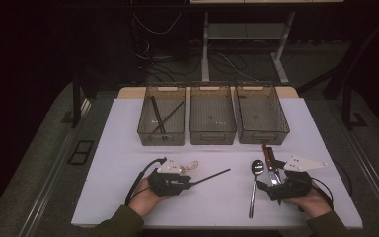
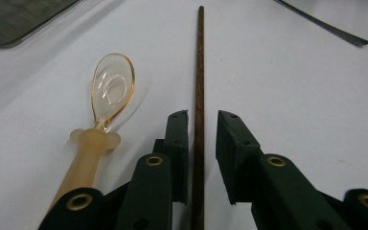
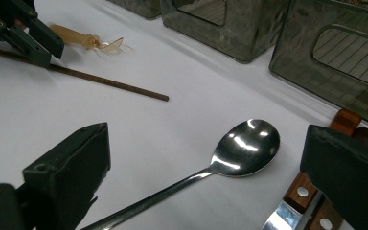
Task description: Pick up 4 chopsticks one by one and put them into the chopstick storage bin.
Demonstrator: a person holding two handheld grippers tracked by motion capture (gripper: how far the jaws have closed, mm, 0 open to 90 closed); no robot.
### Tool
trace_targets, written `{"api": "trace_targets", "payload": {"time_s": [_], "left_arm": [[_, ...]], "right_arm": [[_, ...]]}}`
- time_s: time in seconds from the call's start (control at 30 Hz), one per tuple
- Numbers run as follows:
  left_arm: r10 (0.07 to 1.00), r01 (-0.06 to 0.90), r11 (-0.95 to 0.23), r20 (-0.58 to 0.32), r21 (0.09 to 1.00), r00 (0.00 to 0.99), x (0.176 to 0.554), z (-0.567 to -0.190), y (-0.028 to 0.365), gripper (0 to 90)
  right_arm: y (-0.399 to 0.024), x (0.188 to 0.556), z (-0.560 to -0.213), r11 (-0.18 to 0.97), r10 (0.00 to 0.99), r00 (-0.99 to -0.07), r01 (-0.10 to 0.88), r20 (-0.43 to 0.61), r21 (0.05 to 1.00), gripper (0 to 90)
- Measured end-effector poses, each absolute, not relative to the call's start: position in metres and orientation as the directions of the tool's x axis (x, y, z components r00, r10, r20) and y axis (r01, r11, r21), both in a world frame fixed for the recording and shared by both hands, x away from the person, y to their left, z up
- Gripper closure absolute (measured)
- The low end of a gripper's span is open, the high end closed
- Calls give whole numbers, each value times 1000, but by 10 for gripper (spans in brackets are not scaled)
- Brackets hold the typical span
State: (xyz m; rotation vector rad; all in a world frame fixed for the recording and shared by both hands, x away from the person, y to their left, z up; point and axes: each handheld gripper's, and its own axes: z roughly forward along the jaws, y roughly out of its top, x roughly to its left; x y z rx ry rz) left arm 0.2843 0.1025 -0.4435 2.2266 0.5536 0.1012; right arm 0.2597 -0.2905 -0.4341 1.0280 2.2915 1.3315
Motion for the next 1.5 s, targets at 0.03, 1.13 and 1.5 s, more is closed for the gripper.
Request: {"api": "trace_targets", "payload": {"time_s": [0.03, 1.13, 1.5], "left_arm": [[418, 353, -576, -105, 737, 902, 285, -444, 102, 751], [414, 347, -614, -84, 709, 906, 284, -438, 96, 845], [447, 377, -557, -116, 740, 887, 287, -424, 110, 845]], "right_arm": [[-291, 260, -434, 315, 708, -700, 432, 94, 845, 35], [-290, 260, -434, 320, 705, -703, 430, 90, 844, 35], [-291, 260, -434, 320, 706, -703, 429, 90, 845, 35]]}}
